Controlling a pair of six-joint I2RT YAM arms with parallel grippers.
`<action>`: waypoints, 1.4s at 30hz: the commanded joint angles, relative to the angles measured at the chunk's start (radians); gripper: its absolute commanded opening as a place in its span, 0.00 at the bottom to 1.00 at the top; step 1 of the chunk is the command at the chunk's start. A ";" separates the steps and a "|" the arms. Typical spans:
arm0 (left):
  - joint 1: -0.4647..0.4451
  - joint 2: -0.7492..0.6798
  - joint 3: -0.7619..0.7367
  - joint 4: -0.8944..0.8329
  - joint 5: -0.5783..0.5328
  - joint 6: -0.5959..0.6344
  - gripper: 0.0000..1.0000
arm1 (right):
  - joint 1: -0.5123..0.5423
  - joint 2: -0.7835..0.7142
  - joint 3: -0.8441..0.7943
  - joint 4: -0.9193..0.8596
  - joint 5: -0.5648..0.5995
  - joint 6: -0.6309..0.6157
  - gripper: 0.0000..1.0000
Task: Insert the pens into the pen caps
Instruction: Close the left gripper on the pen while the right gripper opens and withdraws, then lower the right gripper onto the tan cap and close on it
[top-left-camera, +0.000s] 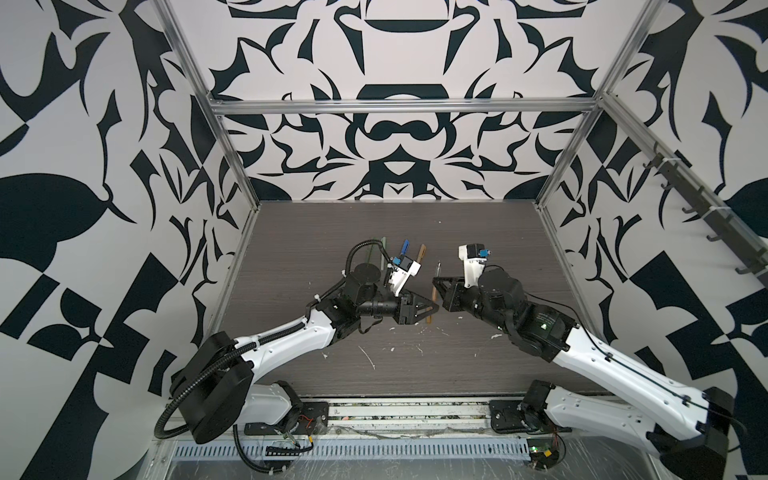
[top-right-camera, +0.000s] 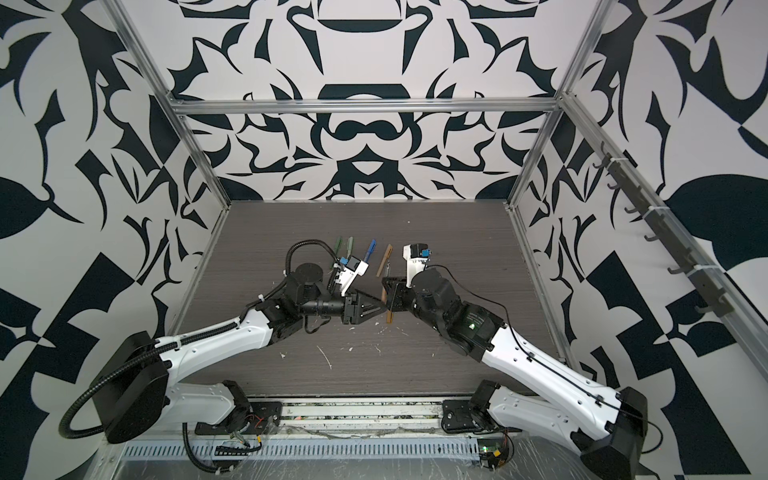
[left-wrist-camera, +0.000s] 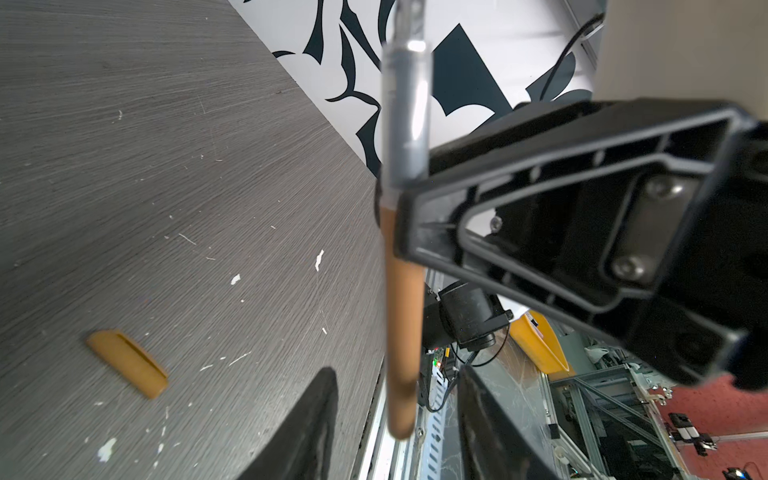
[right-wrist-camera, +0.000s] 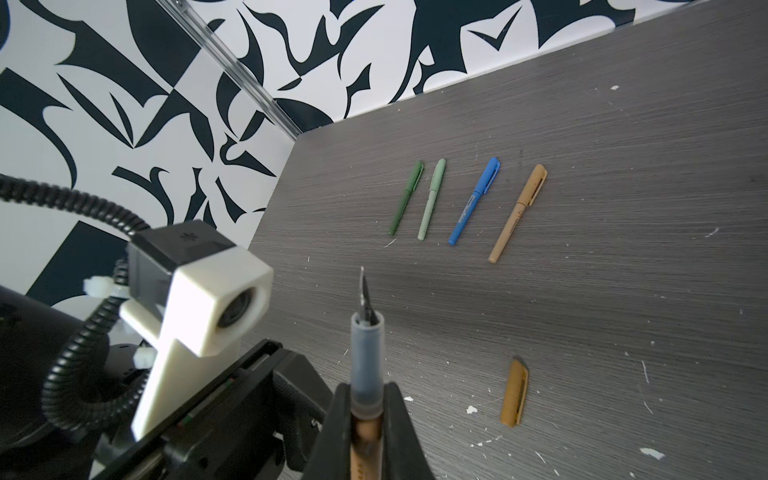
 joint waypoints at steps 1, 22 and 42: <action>0.002 0.014 0.022 0.080 0.021 -0.034 0.43 | 0.009 0.005 0.006 0.075 0.017 0.017 0.05; 0.005 -0.039 -0.039 0.073 -0.133 -0.015 0.08 | 0.026 0.002 0.016 0.047 0.001 0.027 0.27; 0.005 -0.410 -0.198 -0.214 -0.445 0.194 0.06 | 0.009 0.018 0.034 -0.358 0.093 0.011 0.14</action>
